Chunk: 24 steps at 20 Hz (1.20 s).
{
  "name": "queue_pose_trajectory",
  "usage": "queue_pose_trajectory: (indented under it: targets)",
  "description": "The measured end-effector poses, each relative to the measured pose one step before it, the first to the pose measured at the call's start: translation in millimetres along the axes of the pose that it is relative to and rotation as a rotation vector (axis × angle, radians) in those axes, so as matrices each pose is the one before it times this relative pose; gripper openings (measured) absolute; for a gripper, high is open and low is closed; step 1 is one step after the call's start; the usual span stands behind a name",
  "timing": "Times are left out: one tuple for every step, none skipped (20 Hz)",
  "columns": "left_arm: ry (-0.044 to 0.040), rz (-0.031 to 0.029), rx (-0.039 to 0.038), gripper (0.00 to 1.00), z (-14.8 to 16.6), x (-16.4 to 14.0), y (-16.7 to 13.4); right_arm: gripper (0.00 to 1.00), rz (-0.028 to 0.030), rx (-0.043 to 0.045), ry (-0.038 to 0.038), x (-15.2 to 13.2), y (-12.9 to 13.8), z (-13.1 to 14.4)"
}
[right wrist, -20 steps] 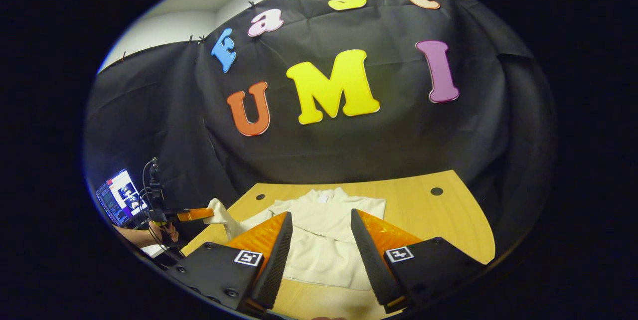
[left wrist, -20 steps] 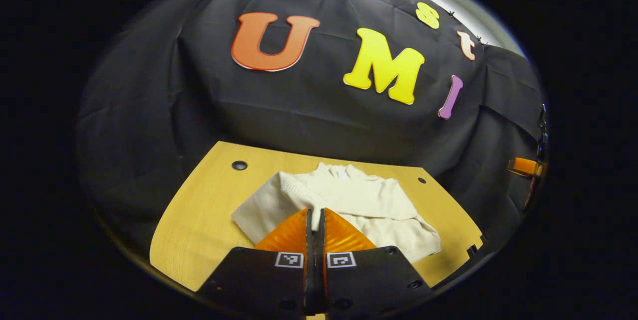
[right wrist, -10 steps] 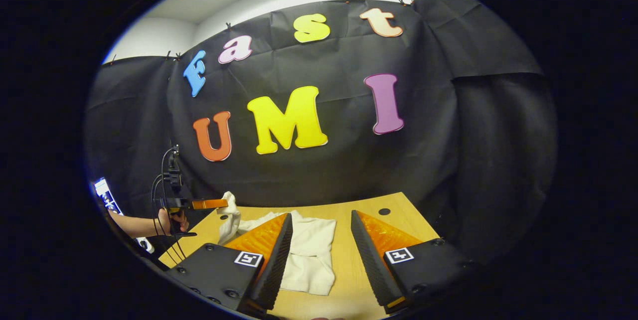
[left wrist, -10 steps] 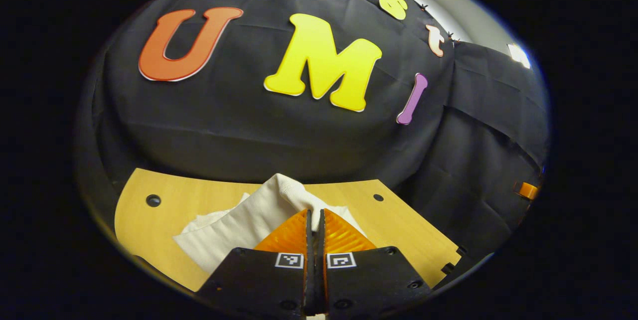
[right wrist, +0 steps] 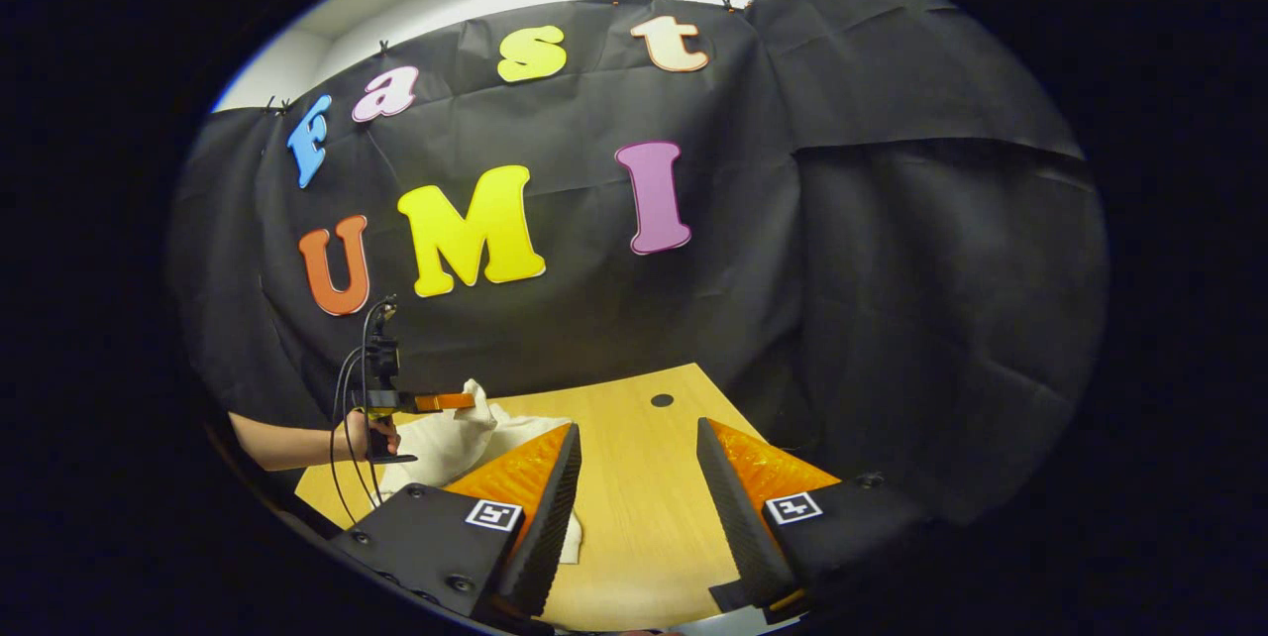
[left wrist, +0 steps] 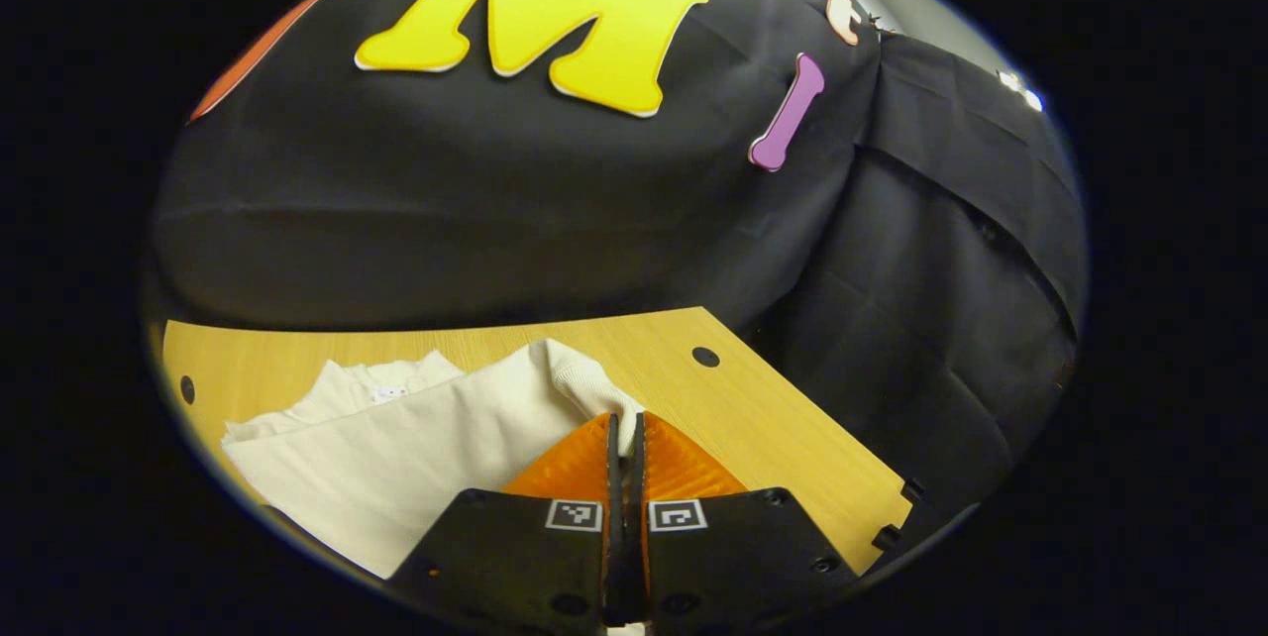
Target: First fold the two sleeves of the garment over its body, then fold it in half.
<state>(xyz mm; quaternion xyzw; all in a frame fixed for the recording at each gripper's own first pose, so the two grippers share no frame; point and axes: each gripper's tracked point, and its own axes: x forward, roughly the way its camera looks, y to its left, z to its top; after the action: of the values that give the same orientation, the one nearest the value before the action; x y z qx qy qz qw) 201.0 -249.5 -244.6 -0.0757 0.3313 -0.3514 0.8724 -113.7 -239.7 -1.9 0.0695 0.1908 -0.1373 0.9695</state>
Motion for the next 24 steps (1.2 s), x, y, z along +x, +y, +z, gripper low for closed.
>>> queue_pose_trajectory:
  targets:
    - [0.01633,0.00628,-0.00491,0.03,-8.78,14.66,0.70,0.74,-0.01440,-0.00352,0.01057,-2.31,-4.31,-2.07]
    - [0.01904,0.00987,-0.00300,0.03,-8.53,13.62,2.83,0.74,-0.01273,-0.00105,0.01355,-0.32,-2.52,-2.64]
    - [0.02103,0.01255,-0.00536,0.03,-9.98,12.54,2.34,0.74,-0.00973,0.00029,0.01305,-0.14,-2.31,-1.87]
    - [0.02663,0.02847,-0.00954,0.03,-9.99,14.14,6.14,0.74,-0.00916,-0.00208,0.01340,0.34,-1.34,-2.39]
    - [0.03068,0.02560,-0.00685,0.03,-11.53,14.43,5.62,0.74,-0.00533,-0.00235,0.01299,1.02,-1.29,-2.75]
    - [0.02039,0.02927,-0.00518,0.03,-8.72,11.19,5.76,0.74,-0.00546,-0.00414,0.01395,1.49,-0.33,-1.53]
    - [0.00897,0.02266,-0.00674,0.04,-5.31,8.84,4.31,0.74,-0.00278,-0.00254,0.01338,2.25,0.44,-1.91]
    - [0.00211,0.01510,-0.00553,0.05,-2.11,6.93,2.61,0.74,-0.00061,-0.00303,0.00969,1.96,1.14,-0.72]
    - [-0.00914,-0.00431,-0.00115,0.06,1.16,4.52,-0.51,0.74,-0.00040,-0.00479,0.00831,1.84,1.66,-1.03]
    - [-0.01143,0.00509,-0.00507,0.14,2.37,3.60,2.40,0.74,0.00261,-0.00529,0.00572,2.21,2.69,-0.92]
    - [0.00054,0.00094,-0.00902,0.07,1.11,0.98,0.01,0.74,0.00457,-0.00037,0.00929,2.35,2.00,-1.33]
    - [0.00160,0.00333,-0.00572,0.36,1.48,-3.81,-0.09,0.74,0.00973,0.00527,0.00770,2.42,3.93,-0.31]
    - [-0.01308,0.00339,0.00017,0.65,4.62,-3.52,0.81,0.74,0.00944,0.00182,0.00288,2.64,4.44,0.82]
    - [-0.01000,0.01844,0.00449,0.94,-4.82,-5.99,6.40,0.74,0.01050,-0.00550,-0.00289,3.23,4.75,1.78]
    - [-0.01513,0.01929,0.00428,0.94,10.14,-3.79,-2.48,0.74,0.00973,-0.00854,-0.00498,1.89,3.26,1.73]
    - [-0.01785,0.01006,0.00389,0.94,6.62,-9.83,6.53,0.74,0.01486,-0.00681,-0.00516,2.51,5.61,2.64]
    - [-0.02692,0.00237,0.00471,0.94,8.64,-12.02,1.08,0.74,0.01516,-0.00842,-0.00259,1.96,5.91,1.03]
    - [-0.02807,-0.00656,-0.00414,0.94,10.59,-11.91,-0.46,0.74,0.01686,-0.00665,-0.00116,2.72,6.33,0.00]
    - [-0.02607,-0.00959,-0.00614,0.94,8.67,-13.66,-1.77,0.74,0.02051,-0.00359,-0.00091,3.02,6.81,0.25]
    - [-0.02801,0.00063,-0.00113,0.94,10.18,-15.49,0.40,0.74,0.01851,0.00039,-0.00147,3.45,7.44,0.89]
    - [-0.02962,0.00887,0.00590,0.94,10.56,-16.76,0.99,0.74,0.01968,0.00247,-0.00543,2.48,6.66,1.11]
    - [-0.03237,0.01736,0.01631,0.94,11.76,-19.74,2.77,0.74,0.01752,-0.00046,-0.00863,2.34,7.80,2.31]
    - [-0.03763,0.01959,0.02318,0.94,15.09,-22.28,2.78,0.74,0.01393,-0.00459,-0.01072,3.15,5.25,0.32]
    - [-0.03550,0.02147,0.02655,0.94,13.35,-21.58,4.02,0.74,0.01450,-0.00457,-0.00988,3.16,6.61,1.83]
